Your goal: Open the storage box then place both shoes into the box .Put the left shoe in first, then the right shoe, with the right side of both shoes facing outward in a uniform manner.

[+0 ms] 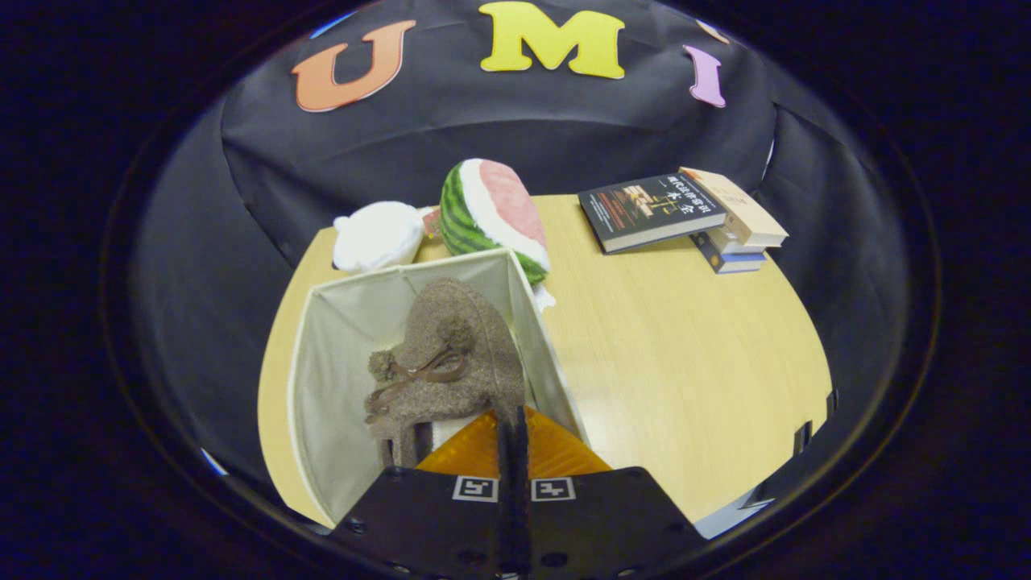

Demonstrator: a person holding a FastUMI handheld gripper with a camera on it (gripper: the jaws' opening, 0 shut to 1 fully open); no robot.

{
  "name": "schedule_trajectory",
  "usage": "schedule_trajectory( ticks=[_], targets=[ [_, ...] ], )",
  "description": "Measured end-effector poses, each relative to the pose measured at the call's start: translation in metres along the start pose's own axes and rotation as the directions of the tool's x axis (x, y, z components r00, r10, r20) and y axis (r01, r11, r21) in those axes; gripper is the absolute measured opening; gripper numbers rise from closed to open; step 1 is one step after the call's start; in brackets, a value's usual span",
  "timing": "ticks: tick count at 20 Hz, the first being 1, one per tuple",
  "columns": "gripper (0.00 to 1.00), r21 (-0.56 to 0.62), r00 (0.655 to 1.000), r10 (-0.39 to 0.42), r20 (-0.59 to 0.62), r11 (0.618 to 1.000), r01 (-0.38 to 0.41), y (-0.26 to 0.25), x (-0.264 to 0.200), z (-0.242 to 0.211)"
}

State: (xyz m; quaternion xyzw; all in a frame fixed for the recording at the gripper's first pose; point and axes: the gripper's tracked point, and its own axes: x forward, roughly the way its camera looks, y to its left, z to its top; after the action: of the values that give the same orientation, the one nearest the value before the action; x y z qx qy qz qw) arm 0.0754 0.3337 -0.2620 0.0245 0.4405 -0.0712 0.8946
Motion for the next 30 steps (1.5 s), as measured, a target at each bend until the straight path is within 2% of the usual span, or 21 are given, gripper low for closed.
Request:
schedule_trajectory(
  ticks=[3,8,9,11,12,14,17,18,23,27,30],
  targets=[
    [0.00,-0.051,0.998,-0.058,-0.028,0.997,0.057,0.000,0.015,-0.013],
    [0.01,-0.101,0.995,-0.087,-0.038,0.991,0.083,0.001,0.028,-0.018],
    [0.07,-0.103,0.995,-0.093,-0.040,0.991,0.088,-0.001,0.028,-0.018],
    [0.12,-0.109,0.995,-0.096,-0.018,0.990,0.093,0.000,0.026,-0.012],
    [0.11,-0.118,0.996,-0.090,-0.001,0.989,0.089,0.001,0.023,-0.007],
    [0.17,-0.124,0.997,-0.065,0.036,0.990,0.069,0.002,0.014,0.002],
    [0.47,-0.101,0.997,0.019,0.070,0.995,-0.012,0.003,-0.013,0.009],
    [0.51,-0.105,0.994,0.033,0.104,0.994,-0.022,-0.001,-0.027,0.016],
    [0.95,-0.092,0.956,0.074,0.283,0.995,-0.050,-0.046,-0.100,0.048],
    [0.96,-0.061,0.900,0.074,0.430,0.997,-0.053,-0.105,-0.155,0.077],
    [0.96,-0.047,0.851,0.047,0.523,0.999,-0.026,-0.145,-0.194,0.088]
  ],
)
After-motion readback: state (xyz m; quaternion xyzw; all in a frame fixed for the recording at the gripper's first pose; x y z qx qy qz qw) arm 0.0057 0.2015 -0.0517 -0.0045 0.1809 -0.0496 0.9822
